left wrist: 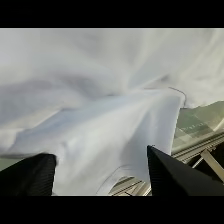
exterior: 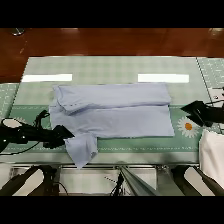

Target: Fold the shirts.

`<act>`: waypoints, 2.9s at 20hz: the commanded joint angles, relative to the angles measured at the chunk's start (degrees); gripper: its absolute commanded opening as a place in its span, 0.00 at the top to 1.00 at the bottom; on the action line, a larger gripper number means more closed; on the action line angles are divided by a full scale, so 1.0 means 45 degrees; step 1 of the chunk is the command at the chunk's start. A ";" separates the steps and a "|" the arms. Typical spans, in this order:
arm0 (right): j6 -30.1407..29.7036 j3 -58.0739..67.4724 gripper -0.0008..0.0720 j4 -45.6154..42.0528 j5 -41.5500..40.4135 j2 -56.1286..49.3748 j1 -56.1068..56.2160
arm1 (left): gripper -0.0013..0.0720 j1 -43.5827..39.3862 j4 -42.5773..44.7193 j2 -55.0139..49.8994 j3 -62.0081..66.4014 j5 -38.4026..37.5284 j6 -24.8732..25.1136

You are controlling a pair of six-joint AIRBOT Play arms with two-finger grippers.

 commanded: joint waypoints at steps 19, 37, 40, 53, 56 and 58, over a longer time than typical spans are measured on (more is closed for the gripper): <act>-0.0160 -0.2414 0.13 0.0544 -0.0525 -0.2429 0.0554 | 0.95 -0.0874 -0.0622 -0.0005 -0.0097 0.0457 0.0554; -0.1535 0.2550 0.95 0.2438 0.0622 -0.3871 0.0874 | 0.95 -0.0889 -0.2055 -0.3512 0.6975 0.0631 0.0296; -0.1443 0.3594 0.95 0.2448 0.0160 -0.5100 0.2064 | 0.95 -0.1103 -0.2531 -0.5066 0.8811 0.0330 0.0141; 0.0097 0.8932 0.95 0.2807 -0.0481 -0.9505 0.3332 | 0.96 -0.0500 -0.2482 -0.7946 1.2454 0.0403 -0.0845; 0.0029 0.8932 0.95 0.3079 -0.0753 -1.0064 0.3332 | 0.95 -0.0758 -0.2482 -0.8548 1.2454 0.0651 -0.0612; 0.0073 0.8932 0.95 0.3172 -0.0899 -1.0462 0.3337 | 0.95 -0.1044 -0.2511 -0.8888 1.2449 0.1088 -0.0408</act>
